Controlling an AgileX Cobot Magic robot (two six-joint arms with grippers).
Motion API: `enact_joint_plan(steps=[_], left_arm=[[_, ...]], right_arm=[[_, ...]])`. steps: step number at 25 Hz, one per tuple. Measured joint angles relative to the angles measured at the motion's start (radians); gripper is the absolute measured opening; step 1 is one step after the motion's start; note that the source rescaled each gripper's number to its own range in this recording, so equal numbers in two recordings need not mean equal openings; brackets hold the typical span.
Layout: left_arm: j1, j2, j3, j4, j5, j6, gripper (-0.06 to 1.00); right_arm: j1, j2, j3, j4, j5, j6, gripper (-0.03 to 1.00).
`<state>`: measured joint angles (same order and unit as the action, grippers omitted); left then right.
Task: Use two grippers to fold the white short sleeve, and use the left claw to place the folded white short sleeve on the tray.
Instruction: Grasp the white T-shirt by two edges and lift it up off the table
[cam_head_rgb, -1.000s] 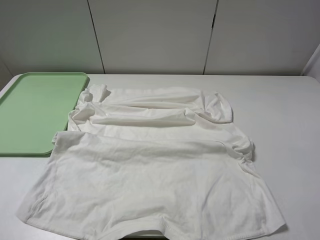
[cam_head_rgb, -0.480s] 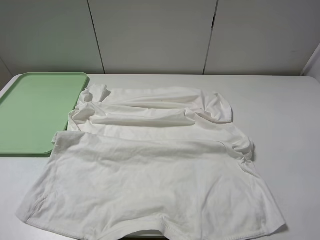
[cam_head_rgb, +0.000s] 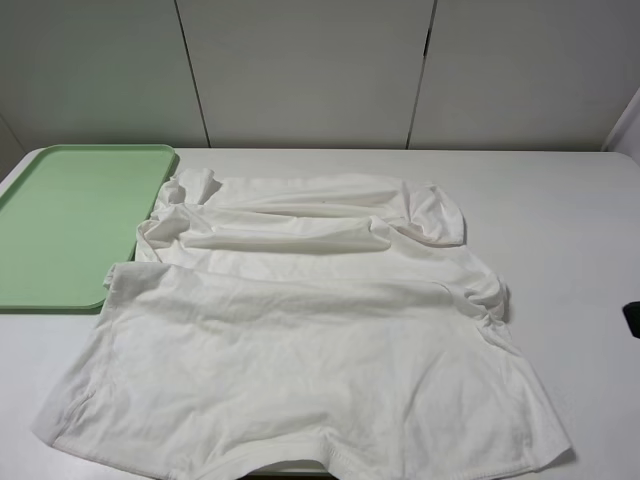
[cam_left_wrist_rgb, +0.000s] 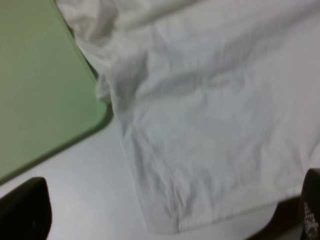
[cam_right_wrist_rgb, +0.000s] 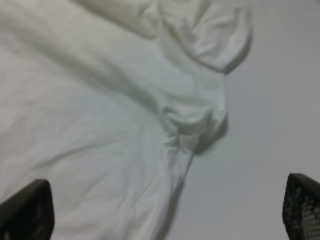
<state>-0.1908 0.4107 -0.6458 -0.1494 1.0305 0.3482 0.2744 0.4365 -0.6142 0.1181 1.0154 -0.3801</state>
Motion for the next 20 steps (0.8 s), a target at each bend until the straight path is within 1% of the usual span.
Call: enact_joint_plan(steps=[1,3,4,7,10,12,14,17,18,19,20], left_arm=[[0.000,0.067,-0.005,-0.004,0.000,0.038,0.99],[0.000,0.194,-0.012,-0.020,0.001,0.085,0.99],[0.000,0.194,-0.012,-0.020,0.001,0.085,0.99],[0.000,0.350,-0.034,-0.051,0.000,0.102,0.99],[0.000,0.479,-0.068,-0.073,-0.005,0.127,0.99],[0.000,0.529,-0.082,-0.075,-0.005,0.138,0.99],[0.000,0.580,-0.102,-0.077,-0.007,0.147,0.98],[0.000,0.647,-0.126,-0.081,-0.007,0.163,0.98],[0.000,0.697,-0.140,-0.091,-0.008,0.179,0.97],[0.000,0.697,-0.140,-0.091,-0.008,0.179,0.97],[0.000,0.740,-0.143,-0.098,-0.012,0.208,0.97]], right_arm=[[0.012,0.094,-0.023,0.017,0.000,-0.019,1.00],[0.017,0.133,-0.032,0.022,0.000,-0.029,1.00],[0.021,0.192,-0.043,0.028,-0.001,-0.044,1.00],[0.023,0.240,-0.056,0.029,-0.002,-0.054,1.00],[0.032,0.423,-0.079,0.030,-0.013,-0.094,1.00],[0.070,0.586,-0.093,0.030,-0.074,-0.118,1.00],[0.092,0.673,-0.093,0.030,-0.111,-0.134,1.00],[0.101,0.717,-0.093,0.030,-0.133,-0.147,1.00],[0.101,0.755,-0.093,0.030,-0.160,-0.154,1.00],[0.101,0.804,-0.093,0.022,-0.209,-0.161,1.00],[0.101,0.815,-0.093,0.021,-0.218,-0.163,1.00]])
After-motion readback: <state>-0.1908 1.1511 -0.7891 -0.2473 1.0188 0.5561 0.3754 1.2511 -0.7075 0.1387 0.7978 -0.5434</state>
